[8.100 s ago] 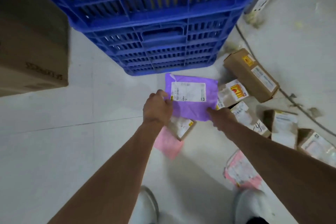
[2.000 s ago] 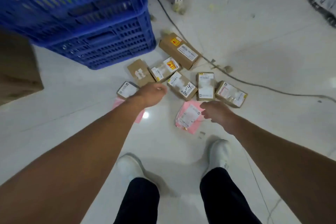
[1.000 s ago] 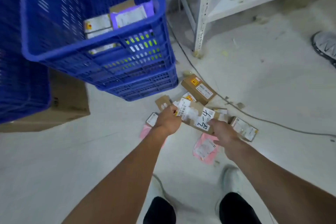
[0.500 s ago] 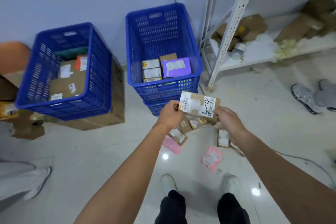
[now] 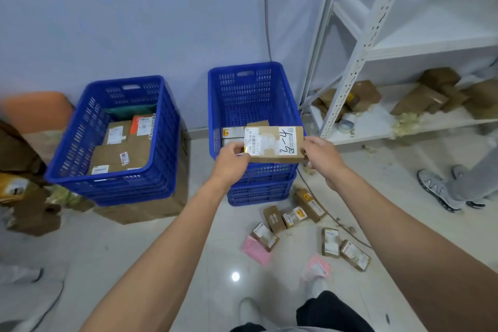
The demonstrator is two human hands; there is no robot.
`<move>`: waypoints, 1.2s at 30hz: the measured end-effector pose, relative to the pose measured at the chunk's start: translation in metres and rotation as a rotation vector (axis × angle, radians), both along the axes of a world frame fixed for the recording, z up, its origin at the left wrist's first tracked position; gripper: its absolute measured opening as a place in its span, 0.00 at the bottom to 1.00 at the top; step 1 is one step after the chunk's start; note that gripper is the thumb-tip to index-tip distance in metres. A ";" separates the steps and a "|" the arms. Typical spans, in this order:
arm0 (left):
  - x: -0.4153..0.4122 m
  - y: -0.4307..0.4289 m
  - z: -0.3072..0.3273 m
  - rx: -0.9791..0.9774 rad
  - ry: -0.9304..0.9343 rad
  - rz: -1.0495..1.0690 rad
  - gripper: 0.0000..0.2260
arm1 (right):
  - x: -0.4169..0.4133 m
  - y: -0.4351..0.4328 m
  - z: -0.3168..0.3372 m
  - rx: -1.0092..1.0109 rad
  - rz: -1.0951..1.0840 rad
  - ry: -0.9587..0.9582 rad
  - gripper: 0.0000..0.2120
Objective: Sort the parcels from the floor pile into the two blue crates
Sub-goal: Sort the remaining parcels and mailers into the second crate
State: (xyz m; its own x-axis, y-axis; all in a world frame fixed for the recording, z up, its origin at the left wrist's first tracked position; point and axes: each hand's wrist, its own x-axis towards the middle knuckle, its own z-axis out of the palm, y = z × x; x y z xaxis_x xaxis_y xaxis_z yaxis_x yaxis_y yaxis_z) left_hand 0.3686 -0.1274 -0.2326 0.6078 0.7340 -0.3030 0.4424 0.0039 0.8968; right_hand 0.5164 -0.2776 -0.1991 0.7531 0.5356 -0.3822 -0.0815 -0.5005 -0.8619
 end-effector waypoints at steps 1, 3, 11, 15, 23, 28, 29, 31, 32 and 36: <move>0.002 0.005 0.005 -0.007 -0.001 0.005 0.09 | 0.002 0.004 0.004 0.002 0.012 0.002 0.10; 0.008 0.017 0.009 -0.015 0.004 0.026 0.09 | 0.010 0.015 0.009 0.007 0.029 0.011 0.10; 0.065 0.074 0.018 0.009 0.054 0.112 0.11 | 0.079 0.079 -0.006 -0.018 0.137 0.050 0.29; 0.104 0.108 0.011 0.026 0.135 0.155 0.02 | 0.125 0.125 -0.026 -0.024 0.189 0.067 0.25; 0.159 0.168 -0.048 0.014 0.422 0.090 0.14 | 0.175 0.188 -0.076 -0.110 0.330 0.070 0.06; 0.189 0.203 -0.094 0.074 0.646 -0.148 0.35 | 0.185 0.224 -0.130 -0.245 0.341 0.077 0.12; 0.194 0.211 -0.110 0.089 0.701 -0.202 0.35 | 0.187 0.230 -0.144 -0.277 0.344 0.073 0.13; 0.202 0.225 -0.142 0.071 0.769 -0.286 0.33 | 0.189 0.241 -0.176 -0.335 0.352 0.090 0.12; 0.205 0.232 -0.160 0.058 0.797 -0.317 0.31 | 0.190 0.247 -0.197 -0.362 0.358 0.106 0.13; 0.213 0.260 -0.227 -0.005 0.887 -0.382 0.30 | 0.189 0.270 -0.278 -0.430 0.431 0.192 0.19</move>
